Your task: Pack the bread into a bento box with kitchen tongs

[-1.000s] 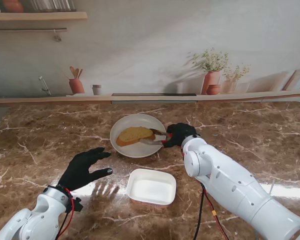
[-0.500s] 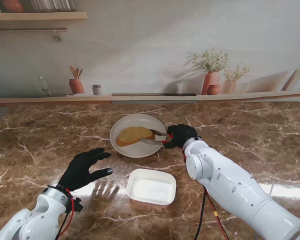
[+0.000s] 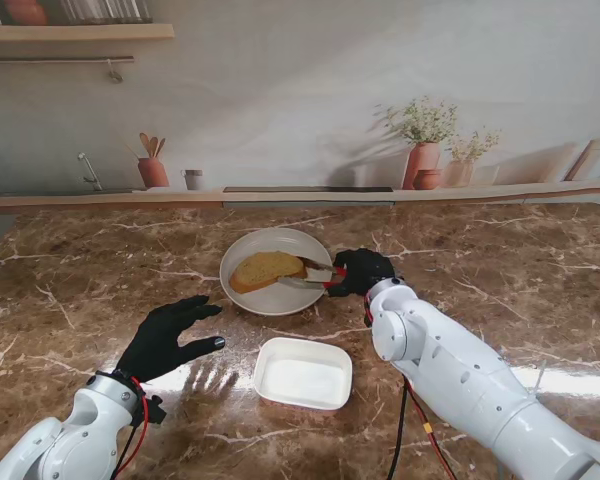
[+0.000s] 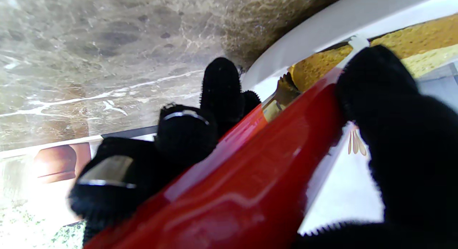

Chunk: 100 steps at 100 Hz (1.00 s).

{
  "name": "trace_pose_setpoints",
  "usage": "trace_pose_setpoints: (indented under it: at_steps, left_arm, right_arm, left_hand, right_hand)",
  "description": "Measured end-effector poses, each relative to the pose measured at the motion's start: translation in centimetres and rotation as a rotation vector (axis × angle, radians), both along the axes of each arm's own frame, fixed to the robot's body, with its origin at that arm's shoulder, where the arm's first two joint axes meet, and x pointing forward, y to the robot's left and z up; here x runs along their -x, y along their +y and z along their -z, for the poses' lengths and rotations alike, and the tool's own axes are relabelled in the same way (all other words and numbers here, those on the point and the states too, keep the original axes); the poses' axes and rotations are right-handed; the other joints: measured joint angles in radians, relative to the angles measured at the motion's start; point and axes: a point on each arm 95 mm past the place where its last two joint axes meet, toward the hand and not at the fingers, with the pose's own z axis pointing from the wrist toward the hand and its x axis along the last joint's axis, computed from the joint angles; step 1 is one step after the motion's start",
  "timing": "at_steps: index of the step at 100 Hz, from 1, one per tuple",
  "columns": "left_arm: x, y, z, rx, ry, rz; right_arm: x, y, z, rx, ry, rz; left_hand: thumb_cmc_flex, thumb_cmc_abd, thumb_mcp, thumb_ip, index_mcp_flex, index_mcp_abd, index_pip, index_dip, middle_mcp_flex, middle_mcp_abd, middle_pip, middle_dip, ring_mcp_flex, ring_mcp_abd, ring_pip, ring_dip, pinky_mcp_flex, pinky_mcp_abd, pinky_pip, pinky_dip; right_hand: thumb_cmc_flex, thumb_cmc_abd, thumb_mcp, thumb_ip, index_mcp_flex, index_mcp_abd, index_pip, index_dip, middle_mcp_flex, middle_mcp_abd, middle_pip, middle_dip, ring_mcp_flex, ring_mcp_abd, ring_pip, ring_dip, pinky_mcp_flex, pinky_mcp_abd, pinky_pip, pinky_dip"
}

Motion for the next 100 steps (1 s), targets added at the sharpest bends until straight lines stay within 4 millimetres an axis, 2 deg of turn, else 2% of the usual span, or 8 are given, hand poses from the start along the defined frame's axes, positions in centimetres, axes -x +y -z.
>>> trace_pose_setpoints:
  at_steps: [26, 50, 68, 100]
  left_arm:
    - [0.0, 0.1, 0.0, -0.001, -0.001, -0.002]
    - [0.0, 0.3, -0.1, -0.004, -0.005, -0.007]
    - [0.0, 0.4, -0.1, -0.006, -0.008, -0.012]
    - [0.0, 0.4, -0.2, -0.003, -0.012, -0.011]
  right_arm:
    - [0.3, -0.6, -0.1, -0.064, -0.013, 0.017]
    - [1.2, -1.1, -1.6, -0.137, -0.04, 0.044]
    - [3.0, -2.8, -2.8, -0.163, -0.086, 0.071]
    - [6.8, -6.1, -2.3, -0.219, -0.112, 0.156]
  left_hand:
    - [0.0, 0.0, 0.0, 0.0, 0.0, 0.0, 0.0, 0.0, 0.0, 0.0, 0.0, 0.0, 0.0, 0.0, 0.0, 0.0, 0.0, 0.0, -0.011, 0.0]
    - [0.0, 0.0, 0.0, 0.0, 0.0, 0.0, 0.0, 0.0, 0.0, 0.0, 0.0, 0.0, -0.01, 0.0, -0.011, -0.001, 0.0, 0.0, -0.012, 0.0]
    - [0.0, 0.0, 0.0, 0.0, 0.0, 0.0, 0.0, 0.0, 0.0, 0.0, 0.0, 0.0, -0.01, 0.0, -0.011, -0.001, 0.0, 0.0, -0.012, 0.0]
    - [0.0, 0.0, 0.0, 0.0, 0.0, 0.0, 0.0, 0.0, 0.0, 0.0, 0.0, 0.0, -0.01, 0.0, -0.011, -0.001, 0.0, 0.0, -0.012, 0.0]
  right_hand:
    - [0.0, -0.025, 0.001, 0.0, 0.023, 0.0, 0.0, 0.0, 0.017, 0.002, 0.0, 0.0, 0.009, 0.004, 0.004, 0.008, 0.007, 0.007, 0.002, 0.01]
    - [0.0, -0.036, 0.017, 0.0, 0.037, 0.0, 0.0, 0.0, 0.02, 0.002, 0.0, 0.0, 0.009, 0.006, 0.007, 0.01, 0.008, 0.012, 0.005, 0.021]
    - [0.0, -0.041, 0.018, 0.0, 0.047, 0.0, 0.001, 0.0, 0.029, 0.002, 0.0, 0.001, 0.01, 0.007, 0.008, 0.01, 0.008, 0.012, 0.007, 0.022]
    - [0.0, -0.056, 0.026, 0.0, 0.061, 0.0, 0.001, 0.0, 0.033, 0.002, 0.0, 0.007, 0.01, 0.008, 0.012, 0.011, 0.008, 0.013, 0.007, 0.034]
